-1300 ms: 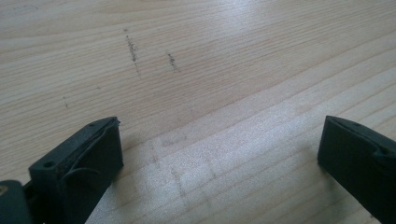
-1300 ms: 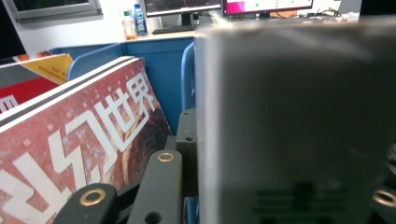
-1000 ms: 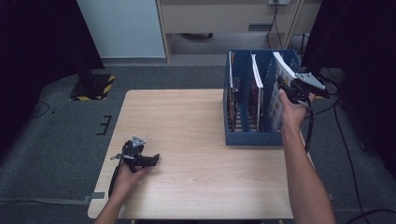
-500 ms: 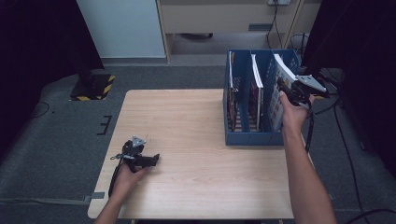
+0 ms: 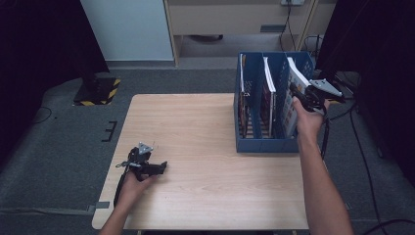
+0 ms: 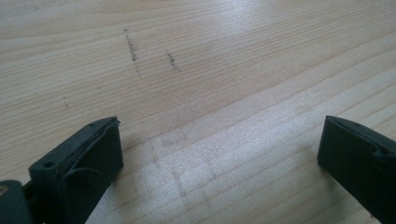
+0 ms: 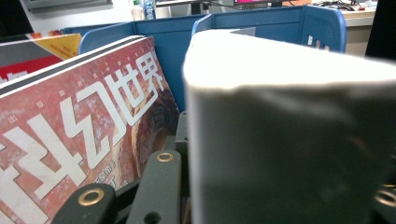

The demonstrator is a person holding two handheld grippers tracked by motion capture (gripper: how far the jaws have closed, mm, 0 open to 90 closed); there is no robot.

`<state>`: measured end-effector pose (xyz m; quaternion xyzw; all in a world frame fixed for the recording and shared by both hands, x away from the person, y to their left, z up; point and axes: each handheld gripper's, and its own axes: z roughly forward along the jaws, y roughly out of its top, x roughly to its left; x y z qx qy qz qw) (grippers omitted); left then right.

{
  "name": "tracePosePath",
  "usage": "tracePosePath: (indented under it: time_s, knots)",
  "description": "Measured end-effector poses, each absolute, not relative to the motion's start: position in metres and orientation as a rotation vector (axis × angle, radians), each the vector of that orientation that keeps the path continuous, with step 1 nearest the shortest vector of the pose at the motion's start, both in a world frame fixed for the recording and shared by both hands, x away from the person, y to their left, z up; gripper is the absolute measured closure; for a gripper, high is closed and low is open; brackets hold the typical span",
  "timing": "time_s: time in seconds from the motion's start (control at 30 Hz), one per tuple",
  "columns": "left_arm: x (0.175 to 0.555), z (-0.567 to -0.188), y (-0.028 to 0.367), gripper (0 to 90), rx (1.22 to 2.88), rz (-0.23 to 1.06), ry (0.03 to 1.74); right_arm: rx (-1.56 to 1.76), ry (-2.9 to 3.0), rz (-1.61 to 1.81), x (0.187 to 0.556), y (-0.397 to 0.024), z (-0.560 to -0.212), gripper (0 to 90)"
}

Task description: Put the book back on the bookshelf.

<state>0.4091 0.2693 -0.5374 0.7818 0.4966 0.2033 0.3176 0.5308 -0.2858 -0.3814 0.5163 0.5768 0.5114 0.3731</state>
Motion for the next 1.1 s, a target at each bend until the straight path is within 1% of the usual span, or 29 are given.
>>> tracePosePath:
  time_s: [0.5,0.73,1.1]
  knots:
    - [0.4091,-0.5373,0.2692,0.0,2.057,0.535,1.308,1.315,1.491,1.304,0.5293,-0.2930,-0.3819,71.7]
    - [0.4091,-0.5373,0.2692,0.0,2.057,0.535,1.308,1.287,1.506,1.293,0.5283,-0.2917,-0.3798,73.4]
    - [0.4091,-0.5373,0.2691,0.0,2.057,0.536,1.309,1.291,1.471,1.278,0.5243,-0.2924,-0.3772,73.7]
